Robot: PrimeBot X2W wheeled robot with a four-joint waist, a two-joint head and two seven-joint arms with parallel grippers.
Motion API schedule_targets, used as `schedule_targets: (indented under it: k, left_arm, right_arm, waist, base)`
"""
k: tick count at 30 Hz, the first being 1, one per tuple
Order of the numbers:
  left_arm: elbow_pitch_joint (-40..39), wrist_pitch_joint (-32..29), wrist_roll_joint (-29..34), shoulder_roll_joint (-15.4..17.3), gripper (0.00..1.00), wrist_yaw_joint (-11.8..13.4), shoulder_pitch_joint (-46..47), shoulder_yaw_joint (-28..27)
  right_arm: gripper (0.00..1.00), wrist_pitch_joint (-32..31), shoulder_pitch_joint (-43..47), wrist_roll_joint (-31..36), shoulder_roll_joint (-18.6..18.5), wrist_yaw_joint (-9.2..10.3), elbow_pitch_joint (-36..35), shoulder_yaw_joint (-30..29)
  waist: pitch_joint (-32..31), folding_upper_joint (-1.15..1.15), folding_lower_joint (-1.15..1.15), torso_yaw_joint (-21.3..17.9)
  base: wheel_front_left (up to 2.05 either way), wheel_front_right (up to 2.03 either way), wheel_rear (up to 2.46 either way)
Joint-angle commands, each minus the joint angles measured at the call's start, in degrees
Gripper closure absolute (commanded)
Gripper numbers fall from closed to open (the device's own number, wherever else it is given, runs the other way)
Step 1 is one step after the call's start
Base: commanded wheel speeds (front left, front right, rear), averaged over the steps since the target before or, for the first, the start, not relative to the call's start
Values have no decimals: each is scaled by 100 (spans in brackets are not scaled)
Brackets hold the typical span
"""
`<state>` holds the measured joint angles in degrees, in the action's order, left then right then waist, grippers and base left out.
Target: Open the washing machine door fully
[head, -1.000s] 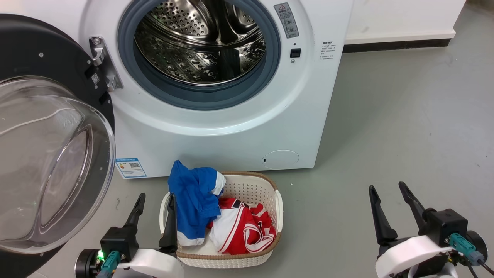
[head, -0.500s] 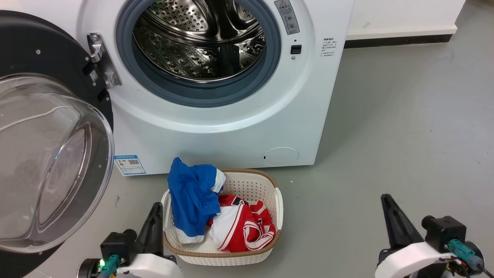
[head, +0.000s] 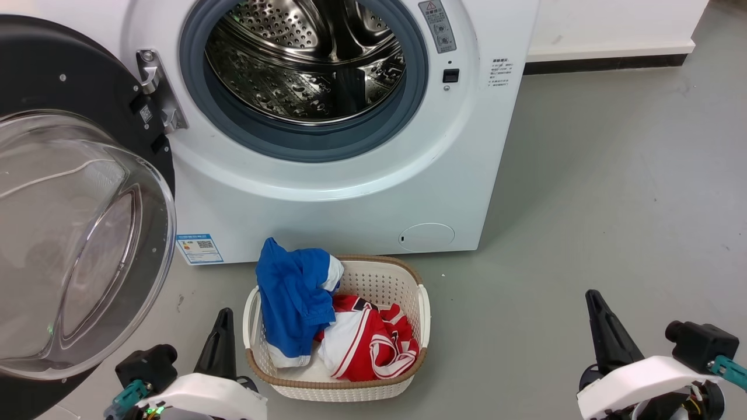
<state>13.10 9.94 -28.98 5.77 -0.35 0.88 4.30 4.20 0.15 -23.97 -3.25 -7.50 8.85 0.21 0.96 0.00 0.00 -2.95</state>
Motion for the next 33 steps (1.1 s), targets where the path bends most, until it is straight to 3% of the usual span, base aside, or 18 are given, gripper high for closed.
schedule_targets:
  k: [1, 33]
  left_arm:
    - [-70, -41, -225, 2, 100, -32, 173, -66]
    - [-12, -686, -2675, -118, 100, -312, 341, -475]
  right_arm:
    - [100, -17, -145, -261, -31, 0, -61, -34]
    - [100, -400, -358, -2944, -49, 0, 160, -240]
  waist:
    - [-1, 0, 0, 4]
    - [-23, 0, 0, 89]
  base:
    - [0, 0, 0]
    - [0, 0, 0]
